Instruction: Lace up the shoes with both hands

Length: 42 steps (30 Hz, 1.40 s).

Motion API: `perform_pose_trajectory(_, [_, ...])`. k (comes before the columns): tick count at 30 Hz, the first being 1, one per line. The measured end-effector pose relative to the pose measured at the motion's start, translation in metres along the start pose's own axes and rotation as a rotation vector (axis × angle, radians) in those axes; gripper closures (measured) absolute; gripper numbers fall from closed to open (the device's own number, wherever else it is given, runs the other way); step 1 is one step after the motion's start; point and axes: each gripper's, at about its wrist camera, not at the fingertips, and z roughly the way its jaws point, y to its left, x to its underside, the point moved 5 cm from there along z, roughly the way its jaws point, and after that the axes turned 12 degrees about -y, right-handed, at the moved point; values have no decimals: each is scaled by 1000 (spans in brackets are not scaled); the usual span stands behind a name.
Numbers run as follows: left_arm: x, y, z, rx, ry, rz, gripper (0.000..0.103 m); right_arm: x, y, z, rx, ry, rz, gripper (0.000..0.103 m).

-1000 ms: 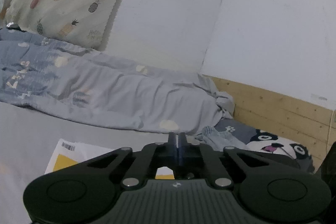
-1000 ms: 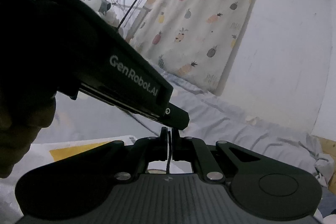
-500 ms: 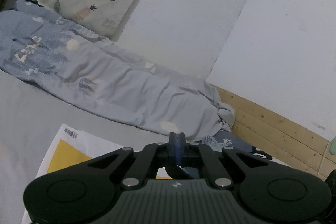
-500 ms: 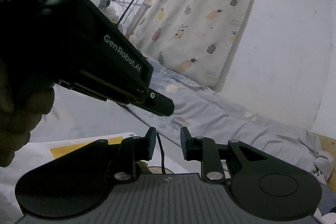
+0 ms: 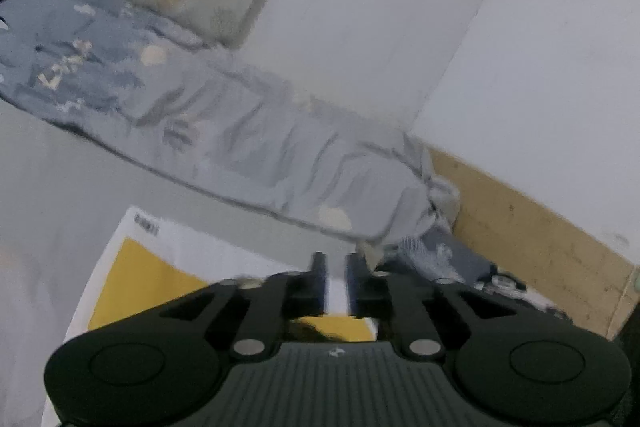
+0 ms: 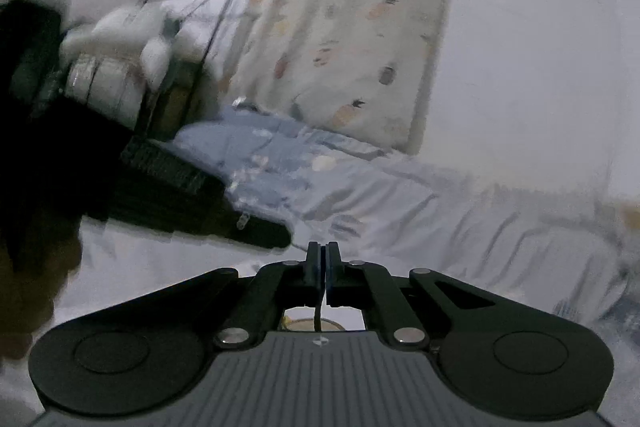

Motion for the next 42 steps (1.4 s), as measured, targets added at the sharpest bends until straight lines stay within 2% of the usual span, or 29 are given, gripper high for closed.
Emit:
perform_pose_trajectory(4, [11,-19,2,47,41,136,74,-10,-33,0,30,-3,174,102])
perform_pose_trajectory(6, [17,-30,2,56,45,210,74,-13,-44,3,32,2,225,102])
perform_pose_trajectory(9, [21,-37,1,55,42,269,73,-19,-58,2,34,12,279,102])
perform_pose_trajectory(12, [26,-43,3,50,51,351,60,-17,-64,-8,-1,-3,326,102])
perform_pose_trajectory(14, [31,-47,2,40,50,401,60,-18,-66,-13,-17,-9,361,102])
perform_pose_trajectory(16, [33,-50,2,55,44,410,60,-17,-65,-17,-45,-8,394,102])
perform_pose_trajectory(21, [36,-56,-1,69,37,444,63,-16,-52,-17,-143,21,357,102])
perform_pose_trajectory(23, [36,-55,-1,66,33,441,79,-15,-46,-18,-166,29,335,102])
perform_pose_trajectory(24, [36,-54,0,60,39,436,91,-16,-43,-18,-177,31,325,102])
perform_pose_trajectory(25, [36,-53,1,54,45,430,100,-16,-40,-18,-188,32,315,102])
perform_pose_trajectory(28, [34,-49,2,36,50,404,102,-16,-34,-18,-198,30,297,99])
perform_pose_trajectory(30, [31,-45,3,19,51,381,102,-17,-35,-19,-181,26,290,85])
perform_pose_trajectory(31, [30,-42,3,9,52,367,103,-17,-37,-19,-172,20,286,71])
perform_pose_trajectory(32, [28,-39,3,-7,51,350,103,-17,-38,-20,-163,15,282,64])
perform_pose_trajectory(34, [24,-31,4,-35,49,315,103,-17,-41,-21,-148,8,273,64])
perform_pose_trajectory(36, [18,-21,2,-50,39,231,103,-16,-42,-21,-138,11,254,64])
perform_pose_trajectory(42, [-1,6,-2,-36,0,12,103,-7,-28,-20,-148,46,114,64])
